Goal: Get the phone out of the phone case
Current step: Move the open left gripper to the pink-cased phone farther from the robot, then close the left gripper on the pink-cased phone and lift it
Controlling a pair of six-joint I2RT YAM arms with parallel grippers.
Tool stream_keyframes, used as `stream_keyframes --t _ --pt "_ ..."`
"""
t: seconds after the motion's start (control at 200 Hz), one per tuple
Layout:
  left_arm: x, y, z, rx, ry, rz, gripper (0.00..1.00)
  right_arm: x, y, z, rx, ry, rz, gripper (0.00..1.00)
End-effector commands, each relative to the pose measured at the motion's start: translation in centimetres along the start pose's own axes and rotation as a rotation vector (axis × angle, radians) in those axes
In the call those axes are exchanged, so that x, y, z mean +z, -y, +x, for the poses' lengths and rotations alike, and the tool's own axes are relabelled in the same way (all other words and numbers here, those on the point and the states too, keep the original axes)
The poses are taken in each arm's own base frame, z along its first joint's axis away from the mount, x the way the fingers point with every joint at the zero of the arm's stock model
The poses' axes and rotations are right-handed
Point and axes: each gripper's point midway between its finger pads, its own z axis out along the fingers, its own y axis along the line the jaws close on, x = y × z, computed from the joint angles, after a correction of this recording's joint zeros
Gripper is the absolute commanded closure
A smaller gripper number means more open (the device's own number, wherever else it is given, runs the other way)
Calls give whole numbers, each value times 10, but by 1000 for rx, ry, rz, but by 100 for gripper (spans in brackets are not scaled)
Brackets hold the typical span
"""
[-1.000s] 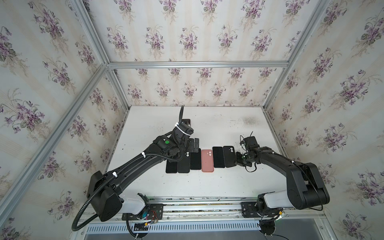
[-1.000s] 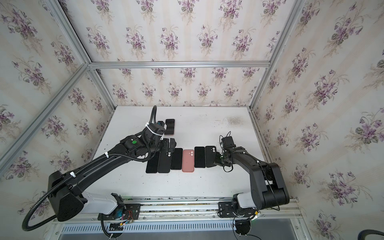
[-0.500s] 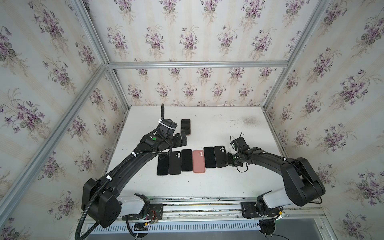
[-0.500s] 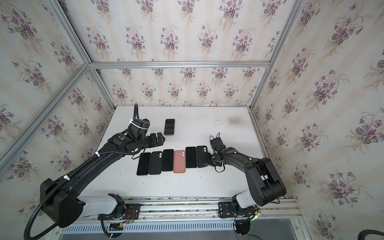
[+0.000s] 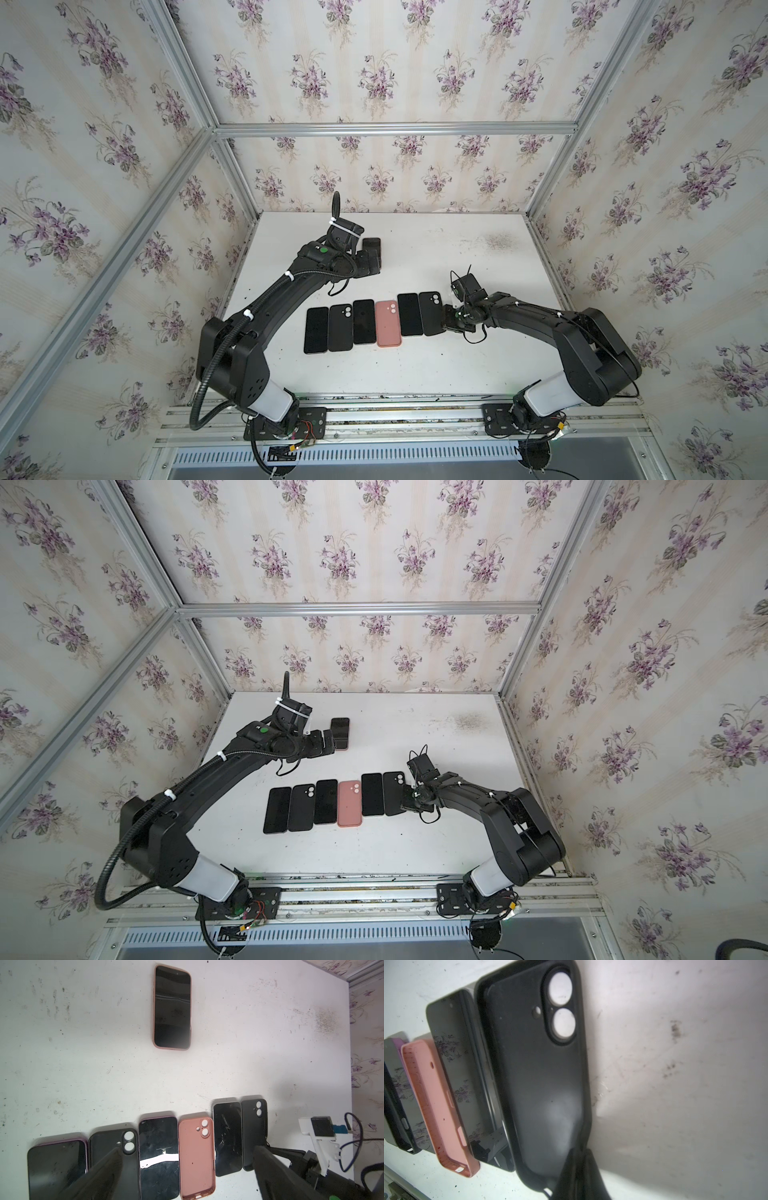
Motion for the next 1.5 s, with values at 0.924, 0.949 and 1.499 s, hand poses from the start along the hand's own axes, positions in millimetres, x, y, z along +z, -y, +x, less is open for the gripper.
stream_keyframes --t 0.924,0.949,1.499 --pt "145 -17 -49 74 -135 -273 0 -117 -23 -27 -225 190 28 1" --pt "148 -17 -48 74 -145 -268 0 -118 -25 -28 -223 193 23 1" --pt "186 -23 -35 80 -252 -247 0 -130 -48 -44 -216 241 -65 2"
